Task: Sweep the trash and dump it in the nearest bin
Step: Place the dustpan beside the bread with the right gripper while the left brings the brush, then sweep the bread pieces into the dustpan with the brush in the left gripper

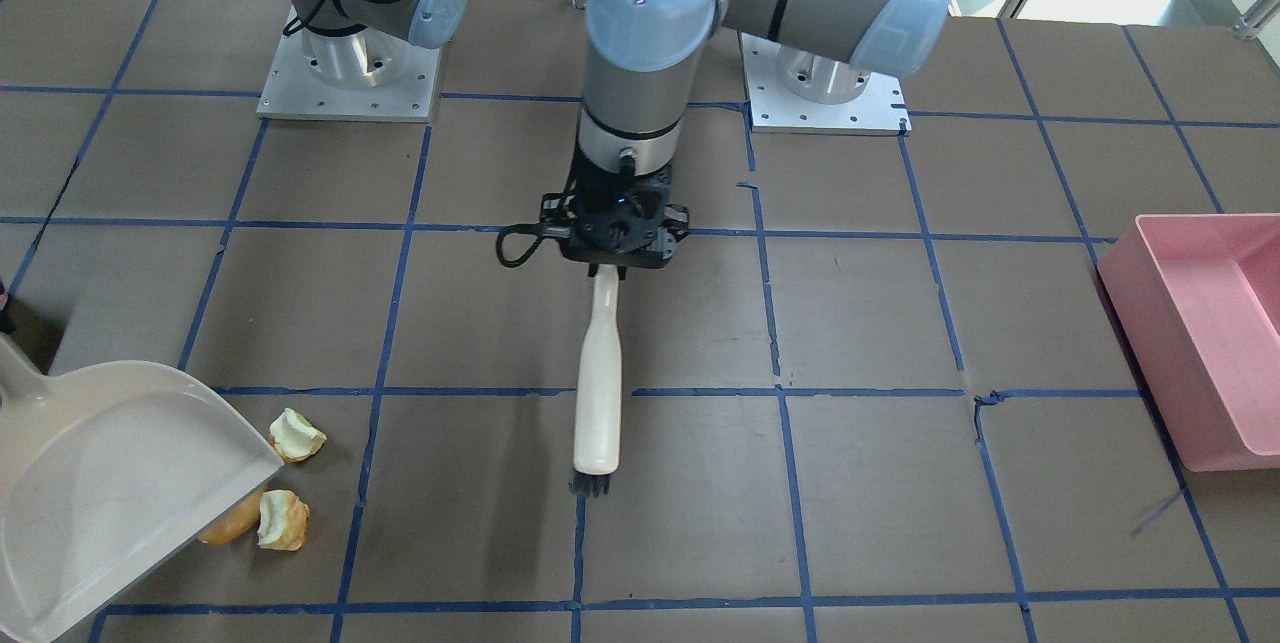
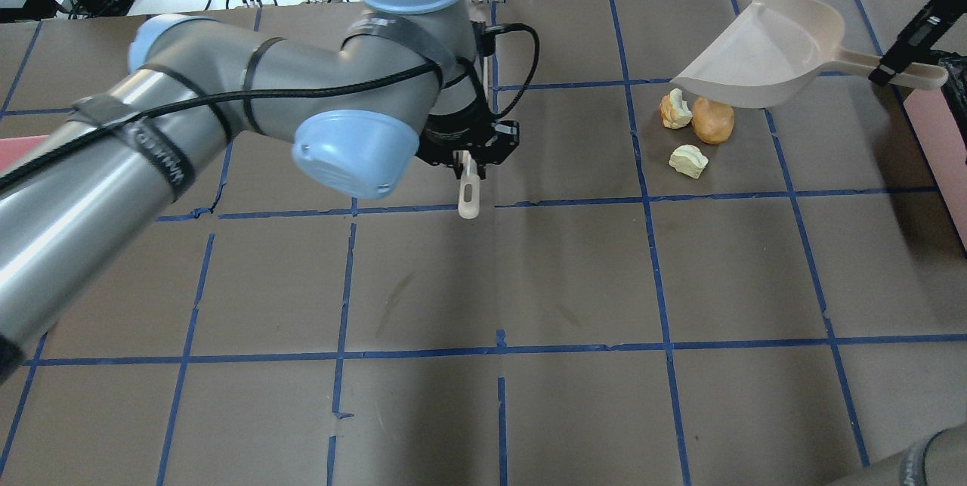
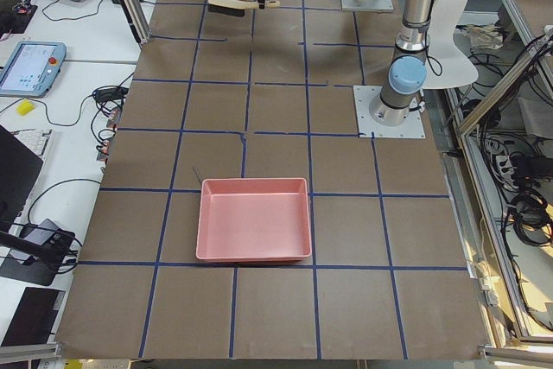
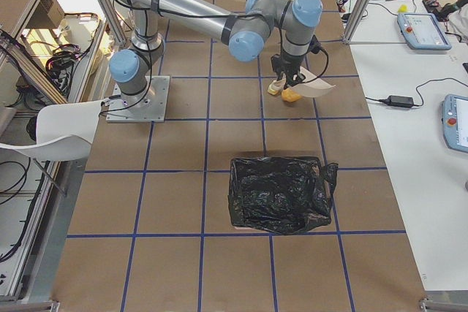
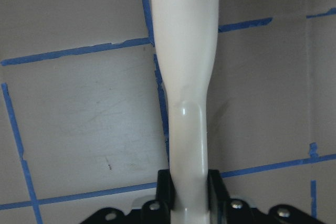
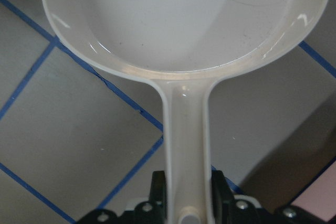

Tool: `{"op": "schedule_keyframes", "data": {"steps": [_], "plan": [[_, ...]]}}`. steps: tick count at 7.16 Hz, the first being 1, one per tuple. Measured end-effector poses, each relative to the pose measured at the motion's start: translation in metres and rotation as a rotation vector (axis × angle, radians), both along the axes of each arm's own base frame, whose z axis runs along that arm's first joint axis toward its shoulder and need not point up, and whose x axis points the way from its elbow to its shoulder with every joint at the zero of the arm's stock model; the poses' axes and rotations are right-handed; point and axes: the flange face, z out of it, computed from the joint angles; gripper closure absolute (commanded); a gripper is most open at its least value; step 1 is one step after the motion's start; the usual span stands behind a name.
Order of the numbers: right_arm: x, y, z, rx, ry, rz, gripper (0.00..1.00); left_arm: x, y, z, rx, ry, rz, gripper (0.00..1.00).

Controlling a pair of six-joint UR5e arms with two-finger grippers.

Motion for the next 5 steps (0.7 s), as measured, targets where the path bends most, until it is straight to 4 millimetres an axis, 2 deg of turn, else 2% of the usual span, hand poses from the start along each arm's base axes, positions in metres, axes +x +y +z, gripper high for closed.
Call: {"op": "schedule_keyframes", "data": {"steps": [1, 2, 4, 5], "plan": [[-0.039, -0.001, -0.013, 0.011, 0.003, 0.1, 1.0, -0.052, -0.011, -0.015, -0.003, 0.007, 0.01, 1.0], [-0.069, 0.0, -0.024, 0.016, 0.024, 0.212, 1.0, -0.098, -0.024, -0.032, -0.01, 0.016, 0.01, 1.0], [-0.097, -0.01, -0.052, 0.017, 0.032, 0.46, 1.0, -0.165, -0.05, -0.07, -0.035, 0.04, -0.016, 1.0], [-0.103, -0.015, -0.067, 0.016, 0.022, 0.556, 1.0, -0.19, -0.052, -0.089, -0.041, 0.053, -0.039, 1.0]]}}
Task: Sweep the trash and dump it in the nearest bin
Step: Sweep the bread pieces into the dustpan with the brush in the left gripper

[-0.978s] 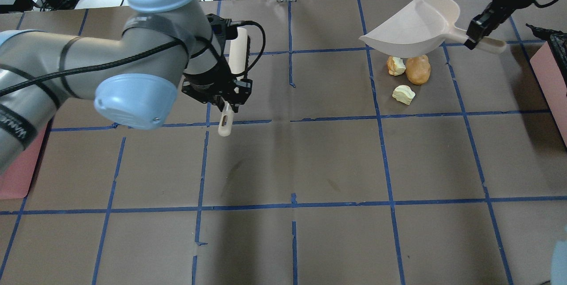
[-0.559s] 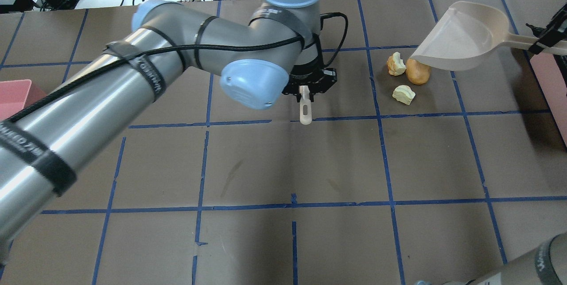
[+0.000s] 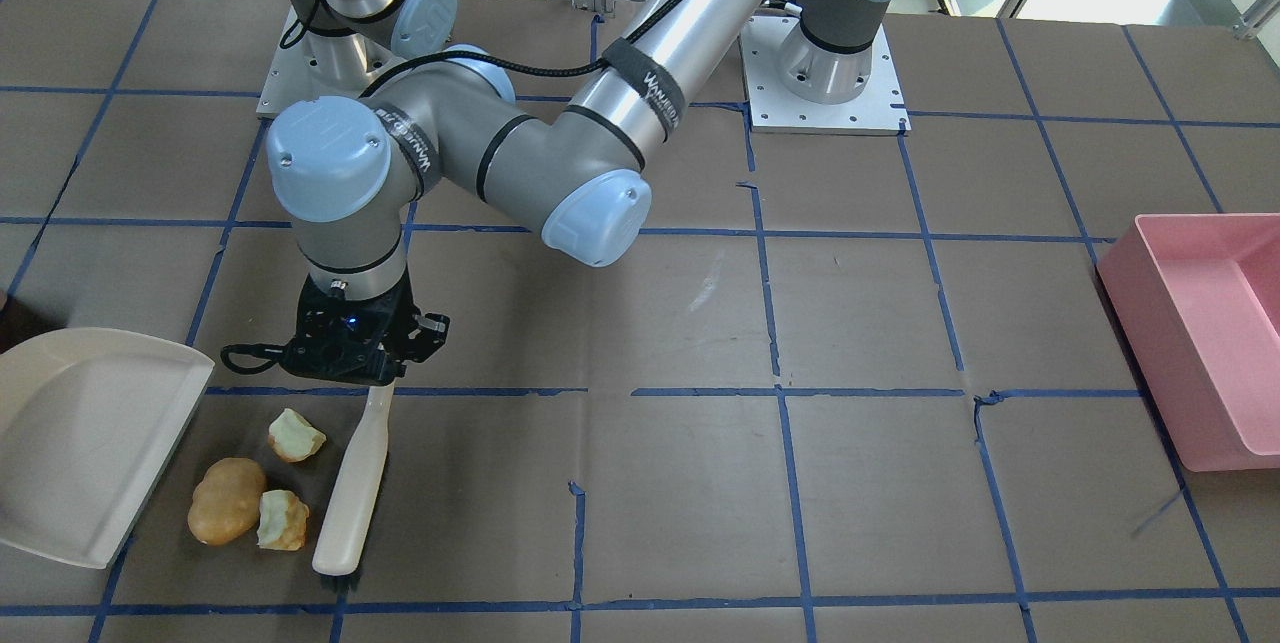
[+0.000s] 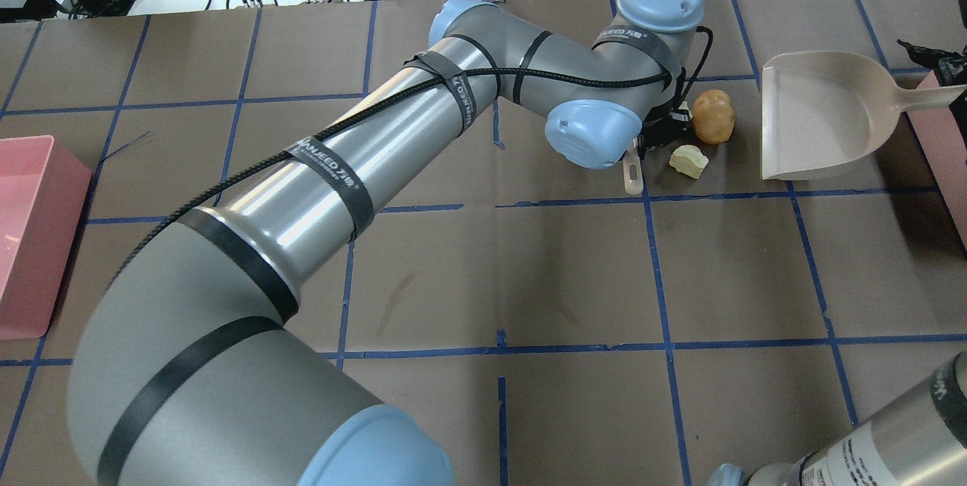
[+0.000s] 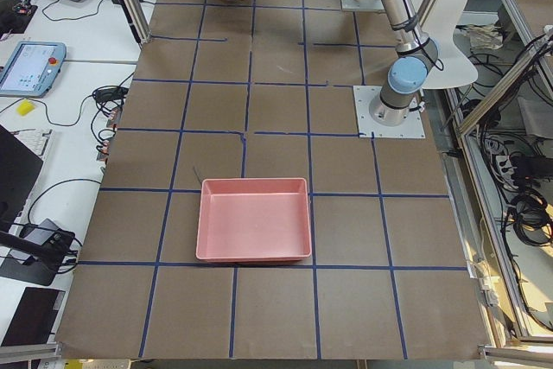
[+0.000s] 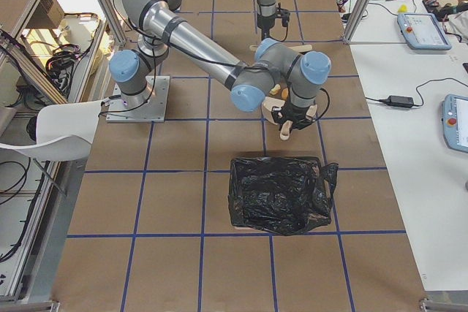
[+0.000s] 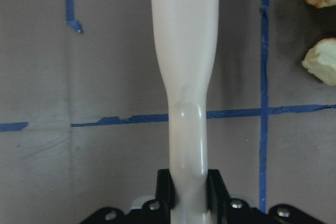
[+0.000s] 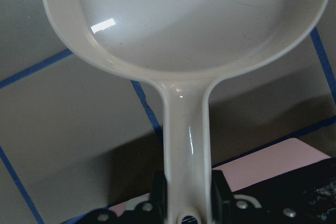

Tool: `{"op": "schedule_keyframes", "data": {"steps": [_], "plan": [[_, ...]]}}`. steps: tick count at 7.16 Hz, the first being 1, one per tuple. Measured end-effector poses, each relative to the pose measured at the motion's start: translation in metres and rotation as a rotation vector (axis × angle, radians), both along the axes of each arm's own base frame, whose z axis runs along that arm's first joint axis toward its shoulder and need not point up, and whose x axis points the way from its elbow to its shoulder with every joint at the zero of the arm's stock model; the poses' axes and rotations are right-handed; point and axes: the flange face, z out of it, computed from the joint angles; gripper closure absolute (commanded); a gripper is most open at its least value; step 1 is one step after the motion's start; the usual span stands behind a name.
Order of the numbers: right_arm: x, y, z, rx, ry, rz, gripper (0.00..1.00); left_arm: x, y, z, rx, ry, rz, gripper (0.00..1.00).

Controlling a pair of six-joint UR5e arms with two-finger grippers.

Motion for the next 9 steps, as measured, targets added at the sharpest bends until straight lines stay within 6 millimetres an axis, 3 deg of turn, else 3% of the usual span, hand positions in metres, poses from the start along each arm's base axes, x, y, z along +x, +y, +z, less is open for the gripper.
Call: {"op": "schedule_keyframes", "data": {"steps": [1, 3, 9], "plan": [[-0.003, -0.004, -0.009, -0.015, -0.013, 0.077, 1.0, -0.018, 0.005, -0.015, 0.001, 0.003, -0.022, 1.0], [-0.008, -0.013, -0.027, -0.063, -0.046, 0.217, 1.0, -0.035, 0.011, -0.03, -0.003, 0.008, -0.044, 1.0], [-0.01, -0.027, -0.075, -0.063, -0.109, 0.252, 1.0, -0.038, 0.011, -0.056, 0.0, -0.006, -0.103, 1.0]]}}
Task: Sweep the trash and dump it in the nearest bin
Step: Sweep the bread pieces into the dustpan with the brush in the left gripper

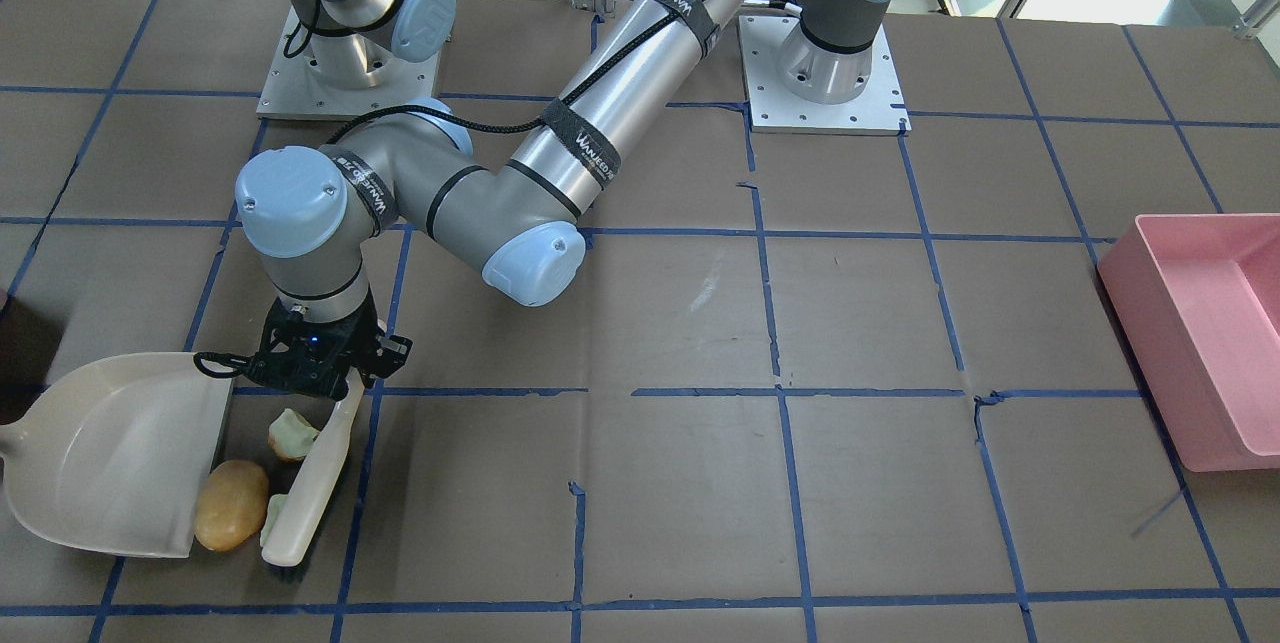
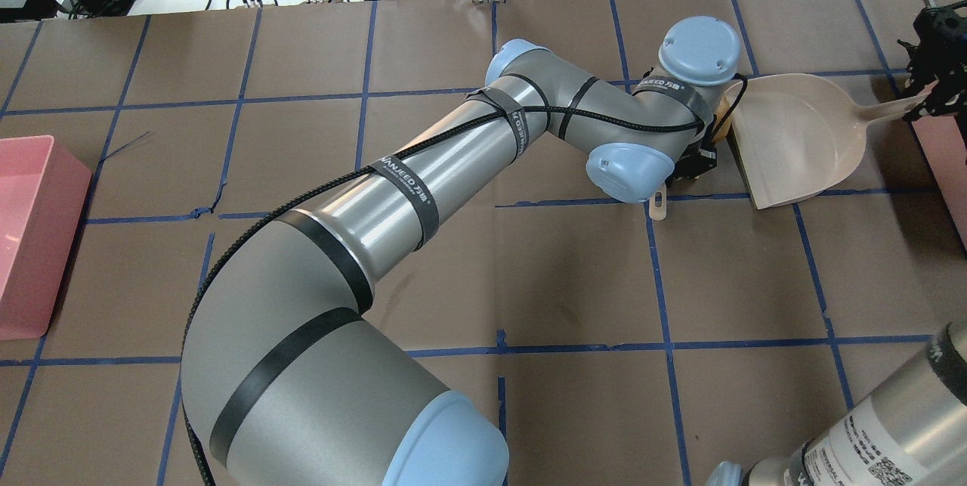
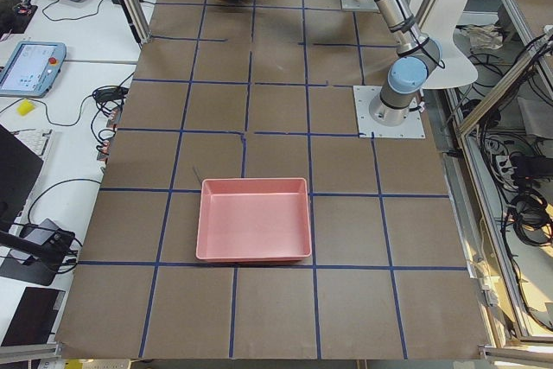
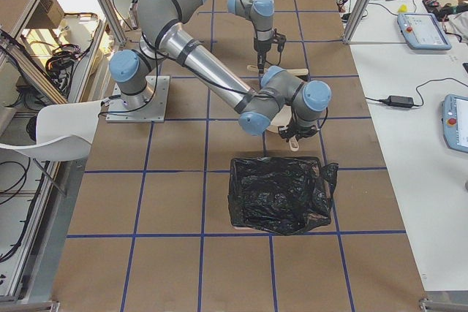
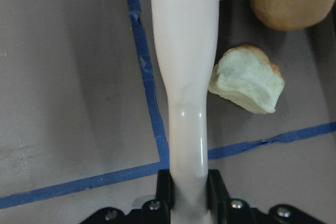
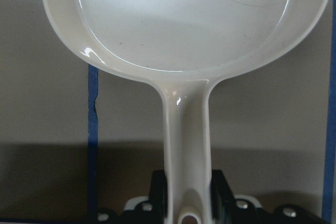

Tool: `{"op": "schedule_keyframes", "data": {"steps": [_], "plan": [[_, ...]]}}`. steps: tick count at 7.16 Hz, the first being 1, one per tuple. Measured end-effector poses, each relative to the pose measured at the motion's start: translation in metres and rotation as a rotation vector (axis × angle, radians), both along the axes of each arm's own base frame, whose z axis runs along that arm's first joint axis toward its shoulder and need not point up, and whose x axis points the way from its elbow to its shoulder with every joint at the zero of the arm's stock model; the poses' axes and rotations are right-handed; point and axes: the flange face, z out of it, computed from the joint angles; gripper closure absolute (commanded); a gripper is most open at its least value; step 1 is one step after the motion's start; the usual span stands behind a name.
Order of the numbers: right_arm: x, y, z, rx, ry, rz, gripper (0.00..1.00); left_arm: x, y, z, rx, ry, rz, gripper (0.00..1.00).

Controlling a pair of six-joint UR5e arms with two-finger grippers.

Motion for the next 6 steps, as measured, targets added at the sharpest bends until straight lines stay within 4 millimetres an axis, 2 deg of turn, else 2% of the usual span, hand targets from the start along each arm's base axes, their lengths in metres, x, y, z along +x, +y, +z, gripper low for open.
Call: {"op": "schedule_keyframes", "data": {"steps": [1, 3, 4, 6], "plan": [[0.001, -0.001, -0.005, 0.008, -0.005, -0.001, 1.0, 0.0, 0.001, 0.005, -0.002, 0.003, 0.003, 0.99], [0.003, -0.002, -0.008, 0.017, -0.003, -0.011, 1.0, 0.001, 0.006, 0.035, -0.011, 0.031, 0.001, 0.99], [0.004, -0.002, -0.009, 0.019, -0.002, -0.015, 1.0, 0.002, 0.008, 0.044, -0.011, 0.039, -0.003, 0.99], [0.007, -0.003, -0.009, 0.023, -0.002, -0.016, 1.0, 0.005, 0.007, 0.04, -0.007, 0.034, -0.034, 0.99]]}}
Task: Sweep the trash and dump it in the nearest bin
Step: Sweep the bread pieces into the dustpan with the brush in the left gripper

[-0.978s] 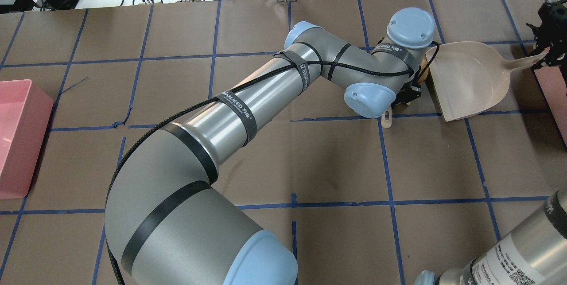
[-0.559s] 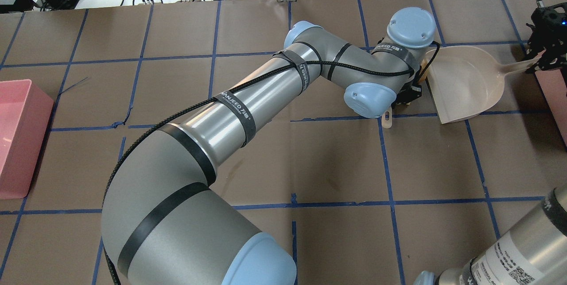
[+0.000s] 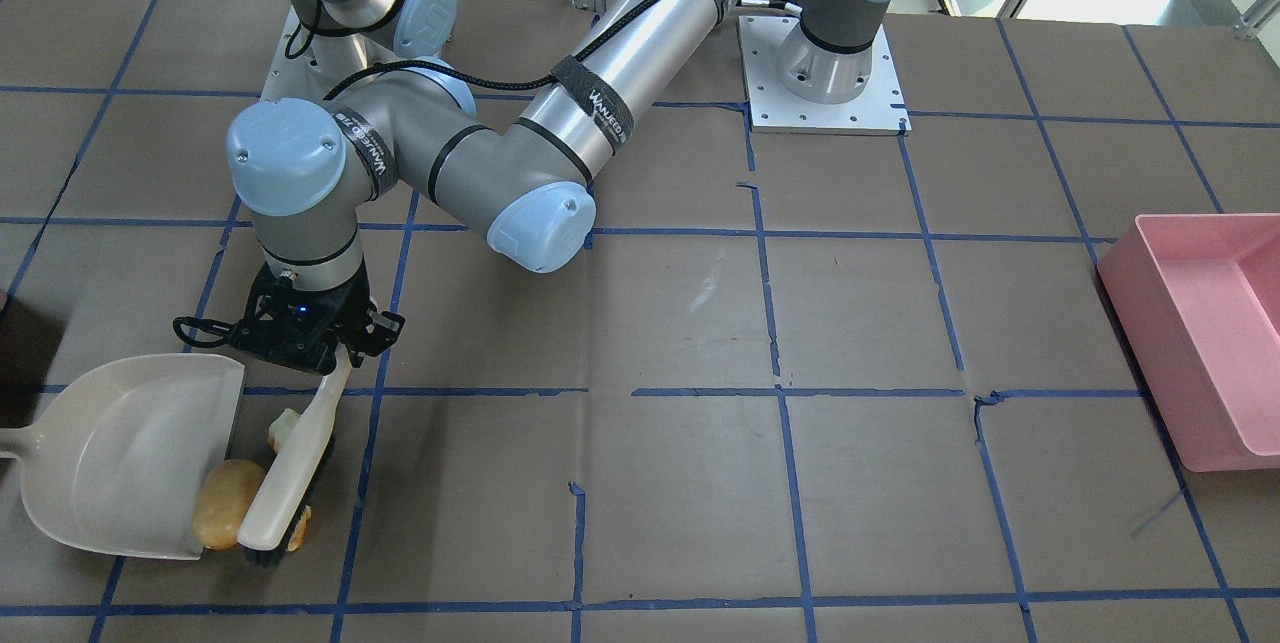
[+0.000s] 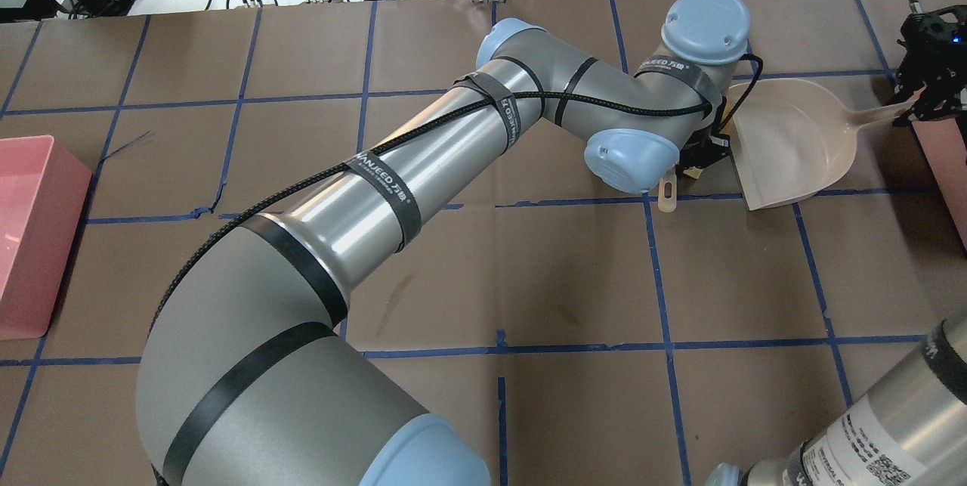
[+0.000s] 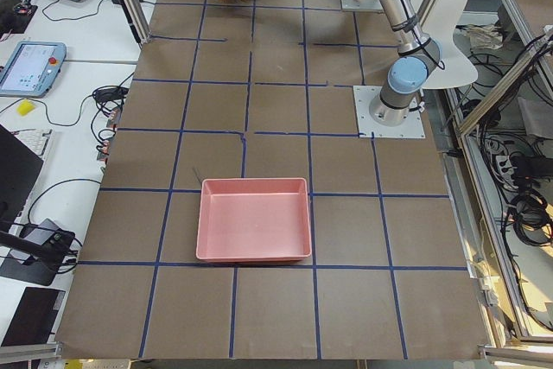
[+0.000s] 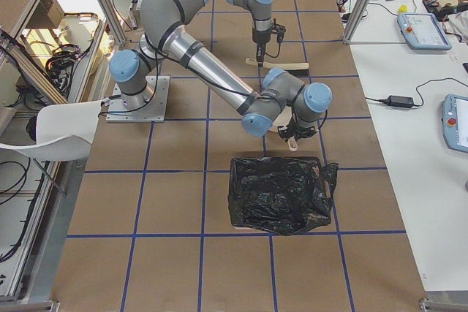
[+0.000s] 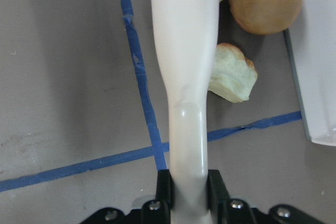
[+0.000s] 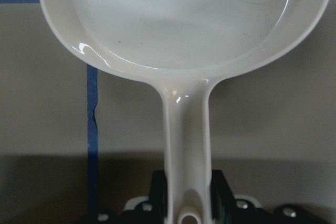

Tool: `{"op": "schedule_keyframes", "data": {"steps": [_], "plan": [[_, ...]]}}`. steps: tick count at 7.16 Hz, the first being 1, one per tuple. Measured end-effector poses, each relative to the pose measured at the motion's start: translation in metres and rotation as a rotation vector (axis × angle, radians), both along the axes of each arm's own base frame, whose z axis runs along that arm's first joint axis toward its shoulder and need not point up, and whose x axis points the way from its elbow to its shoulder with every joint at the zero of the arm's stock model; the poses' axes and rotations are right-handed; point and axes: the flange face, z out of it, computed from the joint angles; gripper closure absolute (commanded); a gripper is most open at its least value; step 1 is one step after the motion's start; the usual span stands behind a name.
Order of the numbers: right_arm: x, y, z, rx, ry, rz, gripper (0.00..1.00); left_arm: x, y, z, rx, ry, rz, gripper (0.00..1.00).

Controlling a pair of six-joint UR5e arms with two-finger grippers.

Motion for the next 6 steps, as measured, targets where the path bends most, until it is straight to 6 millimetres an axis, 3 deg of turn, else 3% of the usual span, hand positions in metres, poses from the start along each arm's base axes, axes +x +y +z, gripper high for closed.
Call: {"op": "schedule_keyframes", "data": {"steps": [6], "plan": [[0.002, 0.001, -0.001, 0.008, -0.005, 0.001, 1.0, 0.029, -0.033, -0.022, 0.003, -0.026, -0.026, 0.99]]}}
